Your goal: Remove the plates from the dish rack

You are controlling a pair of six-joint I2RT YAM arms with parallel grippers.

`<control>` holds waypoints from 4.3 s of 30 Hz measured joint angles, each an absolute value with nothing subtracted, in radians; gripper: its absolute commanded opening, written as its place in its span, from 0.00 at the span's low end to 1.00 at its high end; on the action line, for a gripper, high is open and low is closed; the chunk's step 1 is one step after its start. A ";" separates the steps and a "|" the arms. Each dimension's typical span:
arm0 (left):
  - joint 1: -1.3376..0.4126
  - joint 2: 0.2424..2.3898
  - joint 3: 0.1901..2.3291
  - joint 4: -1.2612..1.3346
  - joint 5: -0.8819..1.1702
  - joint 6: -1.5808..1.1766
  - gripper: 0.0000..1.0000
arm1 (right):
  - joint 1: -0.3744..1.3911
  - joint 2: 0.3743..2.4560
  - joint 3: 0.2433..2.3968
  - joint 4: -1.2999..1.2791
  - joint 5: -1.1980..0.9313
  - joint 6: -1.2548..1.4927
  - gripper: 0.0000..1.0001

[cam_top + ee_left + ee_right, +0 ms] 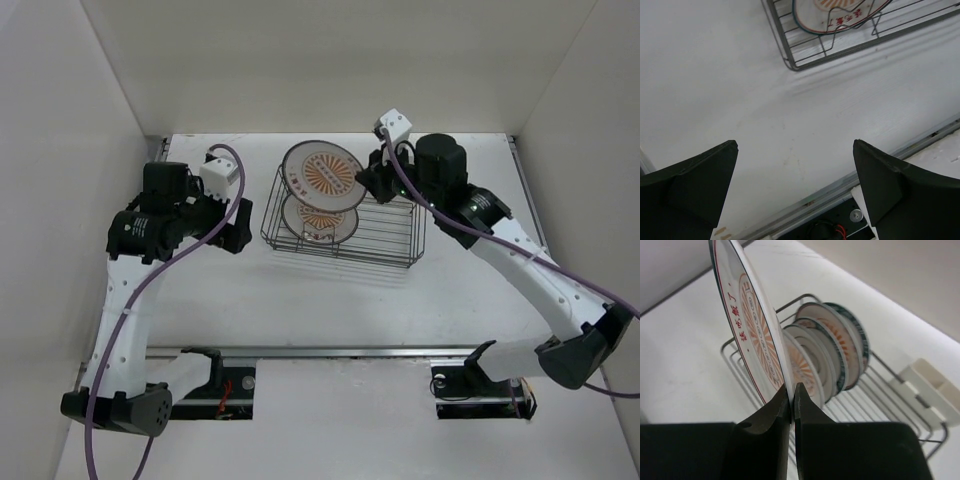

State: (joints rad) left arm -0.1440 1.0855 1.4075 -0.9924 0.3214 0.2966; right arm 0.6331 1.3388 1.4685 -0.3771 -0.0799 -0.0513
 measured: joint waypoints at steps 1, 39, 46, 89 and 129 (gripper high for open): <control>-0.144 1.085 1.419 -0.991 0.356 0.296 1.00 | 0.640 1.340 1.460 -0.372 -0.111 -0.042 0.00; -0.125 1.185 1.352 -1.073 0.391 0.302 0.00 | 0.767 1.527 1.222 -0.115 -0.433 0.226 0.63; 0.010 1.184 1.352 -1.068 0.348 0.287 0.00 | 0.758 1.417 1.250 -0.166 -0.229 0.280 0.69; 0.346 1.856 1.416 -1.009 0.410 0.207 0.05 | 0.207 1.819 1.409 -0.474 0.231 0.264 0.00; 0.347 1.898 1.525 -1.003 0.255 0.182 0.48 | 0.099 1.566 1.454 -0.355 0.143 0.096 0.87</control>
